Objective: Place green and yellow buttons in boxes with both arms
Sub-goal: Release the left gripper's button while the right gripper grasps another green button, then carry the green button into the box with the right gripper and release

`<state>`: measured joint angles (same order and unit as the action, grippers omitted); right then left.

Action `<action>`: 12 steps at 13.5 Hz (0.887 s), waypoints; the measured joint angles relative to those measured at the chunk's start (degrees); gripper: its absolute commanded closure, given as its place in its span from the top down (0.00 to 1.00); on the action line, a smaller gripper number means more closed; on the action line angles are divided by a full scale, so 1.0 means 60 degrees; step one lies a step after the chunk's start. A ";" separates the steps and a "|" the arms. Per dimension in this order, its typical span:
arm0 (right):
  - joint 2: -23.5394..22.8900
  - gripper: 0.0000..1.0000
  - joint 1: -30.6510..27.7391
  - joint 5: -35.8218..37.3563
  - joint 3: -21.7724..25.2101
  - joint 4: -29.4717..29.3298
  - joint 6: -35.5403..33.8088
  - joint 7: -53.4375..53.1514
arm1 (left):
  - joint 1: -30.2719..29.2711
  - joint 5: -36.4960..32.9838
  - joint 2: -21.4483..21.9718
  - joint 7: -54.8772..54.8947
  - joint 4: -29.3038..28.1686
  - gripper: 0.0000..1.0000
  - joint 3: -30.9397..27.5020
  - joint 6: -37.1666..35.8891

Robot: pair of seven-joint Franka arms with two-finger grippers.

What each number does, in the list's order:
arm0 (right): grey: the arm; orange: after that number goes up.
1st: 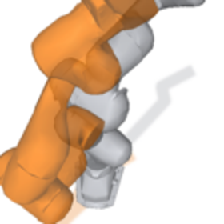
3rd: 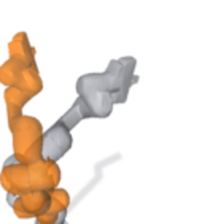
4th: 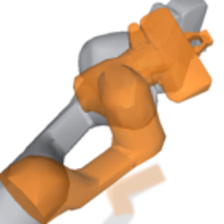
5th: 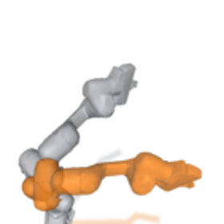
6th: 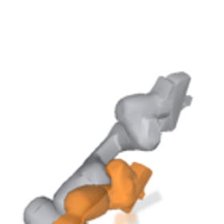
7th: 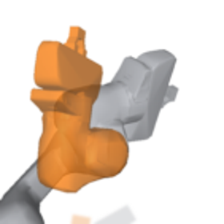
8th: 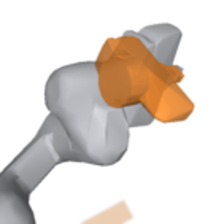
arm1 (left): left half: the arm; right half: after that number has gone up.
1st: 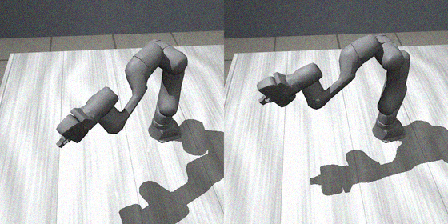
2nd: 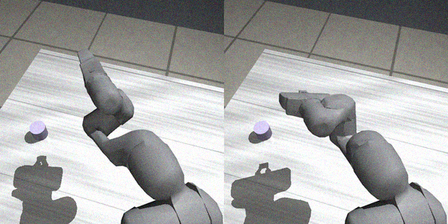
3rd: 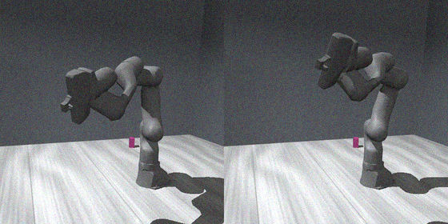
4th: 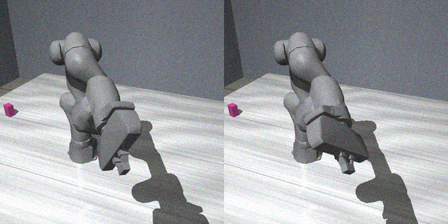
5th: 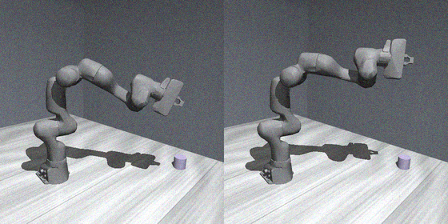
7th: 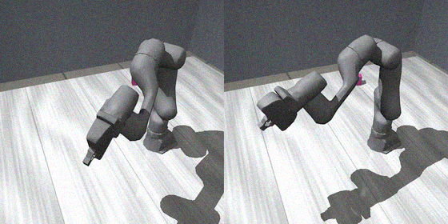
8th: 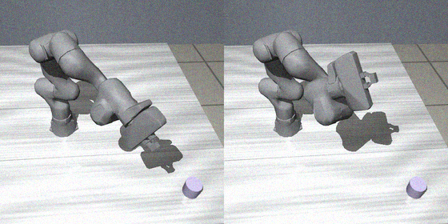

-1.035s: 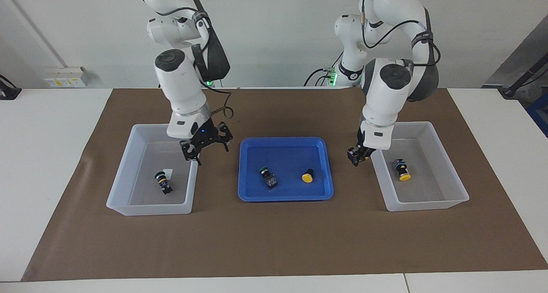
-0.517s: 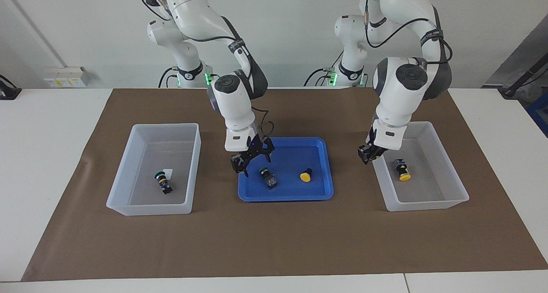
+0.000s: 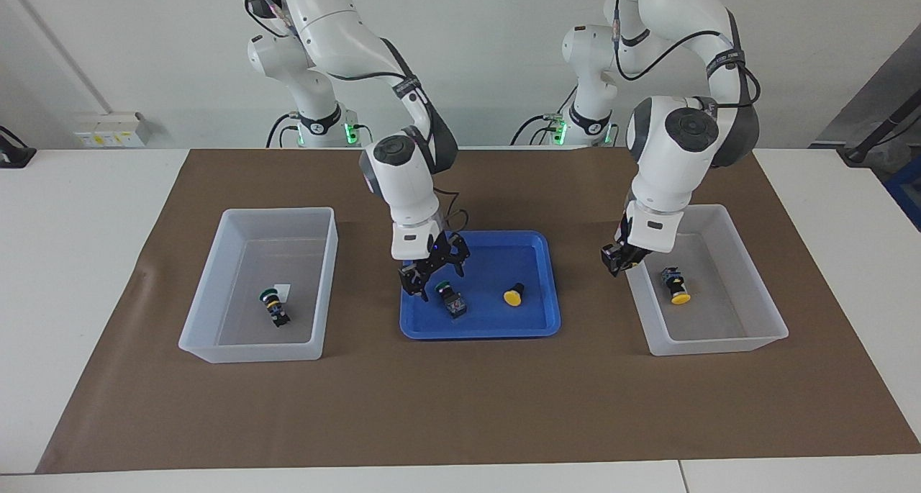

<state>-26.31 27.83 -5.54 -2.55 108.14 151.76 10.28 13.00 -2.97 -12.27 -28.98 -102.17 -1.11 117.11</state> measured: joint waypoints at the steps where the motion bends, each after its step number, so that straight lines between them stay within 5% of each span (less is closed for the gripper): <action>1: -0.0015 0.00 0.0000 -0.0005 0.0001 0.0000 -0.0010 -0.0060 | -0.0214 -0.0003 0.0000 0.0512 0.0031 0.00 -0.0010 0.0000; 6: 0.0175 0.00 -0.0014 -0.0005 0.0052 -0.0165 -0.0667 -0.0648 | -0.2015 0.0004 -0.0019 0.3904 -0.0165 0.00 -0.0055 0.0684; 10: 0.1553 0.00 -0.0450 -0.0006 0.0209 -0.0396 -0.2778 -0.0722 | -0.2483 0.0005 -0.0180 0.4812 -0.1479 0.00 -0.0056 0.2934; 11: 0.1949 0.00 -0.0709 -0.0006 0.0222 -0.0399 -0.3296 -0.0722 | -0.2573 0.0004 -0.0281 0.5041 -0.1764 0.08 -0.0058 0.3393; 12: 0.2320 0.00 -0.1036 -0.0006 0.0233 -0.0397 -0.3773 -0.0722 | -0.2682 0.0005 -0.0433 0.5275 -0.1993 0.43 -0.0061 0.3759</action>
<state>-12.39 21.62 -5.57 -1.16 105.76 129.12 5.95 -3.09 -2.94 -14.87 2.67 -114.13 -1.47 139.66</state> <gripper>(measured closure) 0.674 0.546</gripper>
